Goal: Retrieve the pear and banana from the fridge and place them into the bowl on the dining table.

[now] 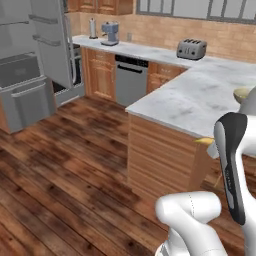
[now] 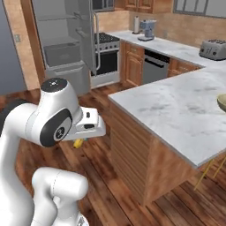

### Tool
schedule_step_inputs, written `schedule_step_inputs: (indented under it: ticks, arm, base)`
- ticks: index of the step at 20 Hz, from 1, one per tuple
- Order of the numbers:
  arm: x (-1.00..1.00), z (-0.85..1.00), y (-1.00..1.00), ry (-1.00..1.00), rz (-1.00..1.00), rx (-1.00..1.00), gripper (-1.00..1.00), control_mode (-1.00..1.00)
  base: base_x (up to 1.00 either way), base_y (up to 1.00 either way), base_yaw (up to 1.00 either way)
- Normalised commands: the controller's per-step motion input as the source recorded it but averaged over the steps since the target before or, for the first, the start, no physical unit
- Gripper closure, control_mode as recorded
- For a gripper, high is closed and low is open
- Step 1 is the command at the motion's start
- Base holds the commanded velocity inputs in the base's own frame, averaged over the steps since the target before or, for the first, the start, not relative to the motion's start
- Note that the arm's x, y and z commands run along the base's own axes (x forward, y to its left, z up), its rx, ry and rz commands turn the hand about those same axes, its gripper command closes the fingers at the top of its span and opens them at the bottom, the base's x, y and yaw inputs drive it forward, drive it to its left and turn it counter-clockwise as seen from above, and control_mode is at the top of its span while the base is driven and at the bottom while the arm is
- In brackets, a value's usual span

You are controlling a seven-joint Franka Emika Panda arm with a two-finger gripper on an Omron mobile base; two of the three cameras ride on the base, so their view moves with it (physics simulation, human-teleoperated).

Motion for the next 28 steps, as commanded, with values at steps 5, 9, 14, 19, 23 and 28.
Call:
schedule_step_inputs:
  ticks: [5, 9, 14, 19, 23, 28]
  arm:
    - [0.0, 0.0, 0.0, 0.0, 0.0, 0.0, 1.0, 1.0]
    - [0.0, 0.0, 0.0, 0.0, 0.0, 0.0, 1.0, 1.0]
    - [0.0, 0.0, 0.0, 0.0, 0.0, 0.0, 1.0, 1.0]
    - [0.0, 0.0, 0.0, 0.0, 0.0, 0.0, 1.0, 1.0]
    - [0.0, 0.0, 0.0, 0.0, 0.0, 0.0, 1.0, 1.0]
    - [0.0, 0.0, 0.0, 0.0, 0.0, 0.0, 1.0, 1.0]
  base:
    - [-0.43, -1.0, -0.24]
    - [0.0, -1.0, -0.18]
    - [0.34, -1.0, -0.12]
    - [0.6, -1.0, -0.11]
    - [0.79, -0.88, -0.09]
    - [0.92, -0.4, -0.03]
